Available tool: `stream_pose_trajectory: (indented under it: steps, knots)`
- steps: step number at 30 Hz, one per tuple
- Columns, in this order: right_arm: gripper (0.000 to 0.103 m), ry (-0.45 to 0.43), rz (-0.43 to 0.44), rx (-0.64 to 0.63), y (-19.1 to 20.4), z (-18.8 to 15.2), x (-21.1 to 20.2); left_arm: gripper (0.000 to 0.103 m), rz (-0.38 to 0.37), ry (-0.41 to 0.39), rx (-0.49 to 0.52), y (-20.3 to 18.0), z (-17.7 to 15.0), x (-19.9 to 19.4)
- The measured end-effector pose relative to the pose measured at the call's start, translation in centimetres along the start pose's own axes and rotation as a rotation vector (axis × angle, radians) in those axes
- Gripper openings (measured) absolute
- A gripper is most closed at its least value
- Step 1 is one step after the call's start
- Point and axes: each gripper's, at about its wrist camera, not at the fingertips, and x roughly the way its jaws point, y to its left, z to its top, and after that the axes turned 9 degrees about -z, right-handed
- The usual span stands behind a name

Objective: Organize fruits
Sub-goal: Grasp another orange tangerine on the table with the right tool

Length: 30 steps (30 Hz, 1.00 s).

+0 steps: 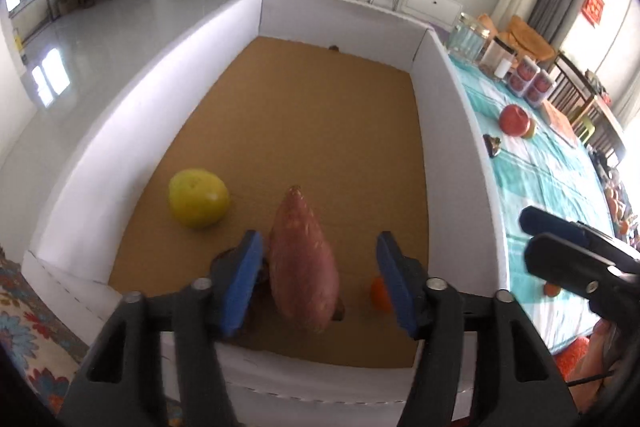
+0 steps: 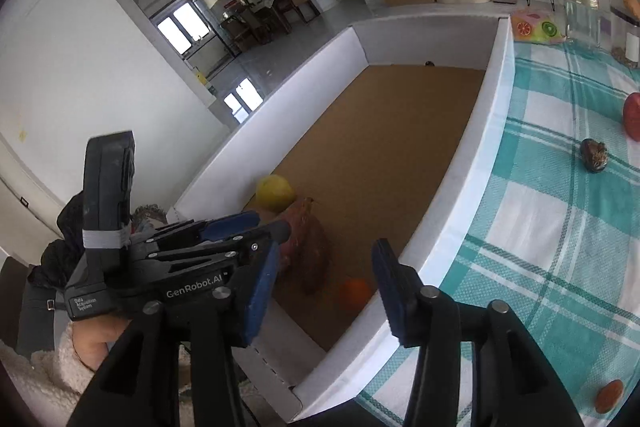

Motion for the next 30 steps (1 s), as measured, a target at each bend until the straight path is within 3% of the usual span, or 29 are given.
stream_pose_trajectory:
  steps: [1, 4, 7, 11, 13, 18, 21, 23, 24, 25, 30]
  knots:
    - [0.068, -0.040, -0.029, 0.004, -1.0, 0.3, -1.3, 0.086, -0.003, -0.029, 0.011, -0.6, 0.2, -0.3]
    - [0.069, -0.142, -0.135, 0.036, -4.9, -0.1, -5.3, 0.088, -0.055, -0.074, 0.067, -2.9, 0.8, -0.8]
    - [0.069, -0.204, -0.254, 0.163, -11.6, -3.4, -8.9, 0.088, -0.167, -0.071, 0.127, -6.1, 0.6, -0.7]
    - [0.069, -0.084, -0.340, 0.446, -21.3, -10.0, -11.4, 0.090, -0.280, -0.040, 0.246, -10.7, -0.7, -0.1]
    - [0.068, 0.026, -0.331, 0.462, -23.3, -11.9, -11.0, 0.090, -0.312, -0.012, 0.285, -12.7, -1.4, 0.5]
    - [0.063, 0.127, -0.304, 0.307, -20.7, -13.0, -8.3, 0.090, -0.384, 0.059, 0.324, -15.8, -2.8, 1.2]
    - [0.062, 0.153, -0.353, 0.250, -19.7, -12.7, -6.2, 0.090, -0.389, 0.057, 0.357, -16.8, -3.4, 0.4]
    - [0.056, 0.170, -0.389, 0.225, -19.6, -12.7, -5.0, 0.090, -0.383, 0.050, 0.362, -16.7, -3.7, 0.0]
    - [0.047, 0.170, -0.421, 0.205, -19.6, -12.6, -4.7, 0.090, -0.378, 0.050, 0.356, -16.4, -3.8, 0.0]
    - [0.031, 0.170, -0.455, 0.190, -19.7, -12.5, -4.5, 0.090, -0.372, 0.053, 0.347, -16.4, -3.7, 0.2]
    - [0.031, 0.125, -0.485, 0.270, -22.7, -11.7, -5.5, 0.090, -0.358, 0.106, 0.299, -15.9, -4.0, 2.5]
